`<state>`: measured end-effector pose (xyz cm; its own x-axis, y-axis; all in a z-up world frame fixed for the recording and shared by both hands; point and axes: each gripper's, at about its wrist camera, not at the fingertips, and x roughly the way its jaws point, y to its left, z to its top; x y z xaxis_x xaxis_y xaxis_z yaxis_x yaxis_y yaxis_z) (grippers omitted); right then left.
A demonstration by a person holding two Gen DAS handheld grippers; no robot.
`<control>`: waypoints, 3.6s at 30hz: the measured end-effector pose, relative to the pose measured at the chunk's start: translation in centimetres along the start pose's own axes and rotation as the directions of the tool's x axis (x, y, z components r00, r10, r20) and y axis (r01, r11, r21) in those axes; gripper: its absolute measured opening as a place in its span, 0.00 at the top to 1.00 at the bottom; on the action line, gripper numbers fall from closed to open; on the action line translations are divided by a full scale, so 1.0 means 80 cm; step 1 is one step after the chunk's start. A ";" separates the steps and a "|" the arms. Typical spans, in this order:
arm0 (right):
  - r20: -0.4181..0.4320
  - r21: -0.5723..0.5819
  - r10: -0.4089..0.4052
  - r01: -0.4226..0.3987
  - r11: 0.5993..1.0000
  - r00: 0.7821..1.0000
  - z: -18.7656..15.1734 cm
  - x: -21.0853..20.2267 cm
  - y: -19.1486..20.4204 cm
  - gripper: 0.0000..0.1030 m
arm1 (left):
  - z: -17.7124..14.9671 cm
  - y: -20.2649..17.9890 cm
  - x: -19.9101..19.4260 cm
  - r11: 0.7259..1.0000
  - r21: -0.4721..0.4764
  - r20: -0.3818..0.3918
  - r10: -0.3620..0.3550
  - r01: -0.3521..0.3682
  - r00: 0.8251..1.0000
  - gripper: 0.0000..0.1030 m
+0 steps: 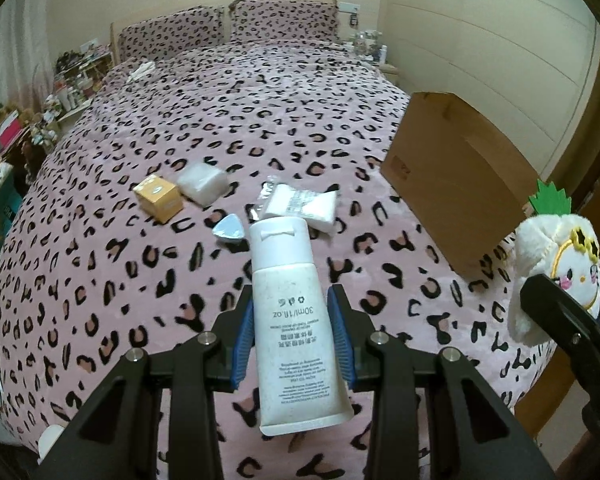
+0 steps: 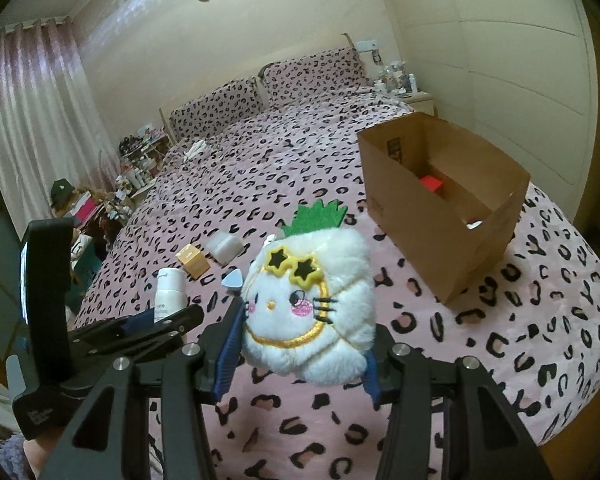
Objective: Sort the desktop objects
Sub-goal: 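Carry the white tube with the left tool while the right tool carries the pineapple plush to the box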
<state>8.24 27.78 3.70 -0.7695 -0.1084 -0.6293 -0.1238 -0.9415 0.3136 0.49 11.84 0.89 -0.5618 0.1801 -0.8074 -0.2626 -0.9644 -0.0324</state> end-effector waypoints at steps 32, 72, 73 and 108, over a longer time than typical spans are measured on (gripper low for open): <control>-0.018 0.052 -0.064 0.065 0.997 0.998 0.017 0.028 -0.065 0.51 | 0.047 -0.076 0.064 0.991 0.114 -0.037 -0.061 0.065 0.997 0.65; -0.008 0.095 -0.169 0.169 0.981 0.986 0.079 0.050 -0.100 0.51 | 0.145 -0.151 0.127 0.919 0.297 -0.113 -0.234 0.258 0.966 0.65; -0.012 0.094 -0.169 0.169 0.981 0.986 0.080 0.052 -0.101 0.51 | 0.149 -0.152 0.129 0.919 0.296 -0.118 -0.237 0.262 0.964 0.65; -0.011 0.140 -0.229 0.229 0.963 0.973 0.186 0.100 -0.183 0.51 | 0.301 -0.270 0.182 0.842 0.358 -0.236 -0.337 0.404 0.912 0.65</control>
<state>-5.44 45.44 4.68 -0.7135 0.1068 -0.6925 -0.3827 -0.8873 0.2574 -20.93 39.94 3.98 -0.2385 0.4431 -0.8641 -0.7285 -0.6701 -0.1425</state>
